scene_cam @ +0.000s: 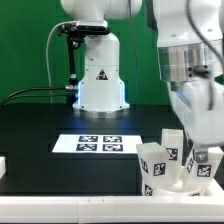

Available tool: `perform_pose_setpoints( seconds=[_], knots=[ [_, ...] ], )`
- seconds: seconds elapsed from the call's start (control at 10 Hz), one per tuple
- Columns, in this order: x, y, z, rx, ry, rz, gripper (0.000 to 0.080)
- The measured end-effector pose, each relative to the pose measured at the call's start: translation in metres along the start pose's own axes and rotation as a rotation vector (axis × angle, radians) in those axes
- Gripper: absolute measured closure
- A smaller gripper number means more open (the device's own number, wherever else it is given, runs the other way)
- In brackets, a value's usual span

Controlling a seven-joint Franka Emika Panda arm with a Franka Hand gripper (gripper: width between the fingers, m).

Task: Assemble stool

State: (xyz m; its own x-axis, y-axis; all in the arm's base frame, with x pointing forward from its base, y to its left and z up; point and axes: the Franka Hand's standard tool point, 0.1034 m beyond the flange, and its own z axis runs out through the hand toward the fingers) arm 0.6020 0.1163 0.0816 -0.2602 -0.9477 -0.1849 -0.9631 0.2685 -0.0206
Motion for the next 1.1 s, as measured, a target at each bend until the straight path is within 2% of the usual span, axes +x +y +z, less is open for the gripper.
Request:
perform_pose_setpoints(
  seconds=[0.2, 0.4, 0.5, 0.6, 0.7, 0.8, 0.9, 1.1],
  knots=[
    [0.002, -0.001, 0.001, 0.006, -0.016, 0.170, 0.0463],
    [0.002, 0.000, 0.003, 0.003, -0.013, 0.189, 0.0463],
    [0.002, 0.002, 0.003, -0.008, -0.010, 0.144, 0.0353],
    [0.001, 0.006, 0.004, -0.033, -0.003, 0.092, 0.0226],
    [-0.002, 0.005, 0.000, -0.044, 0.003, -0.059, 0.0226],
    [-0.006, 0.002, -0.005, -0.047, 0.007, -0.242, 0.0166],
    [-0.011, -0.001, -0.010, -0.055, 0.012, -0.386, 0.0154],
    [-0.012, -0.003, -0.011, -0.057, 0.009, -0.501, 0.0151]
  ],
)
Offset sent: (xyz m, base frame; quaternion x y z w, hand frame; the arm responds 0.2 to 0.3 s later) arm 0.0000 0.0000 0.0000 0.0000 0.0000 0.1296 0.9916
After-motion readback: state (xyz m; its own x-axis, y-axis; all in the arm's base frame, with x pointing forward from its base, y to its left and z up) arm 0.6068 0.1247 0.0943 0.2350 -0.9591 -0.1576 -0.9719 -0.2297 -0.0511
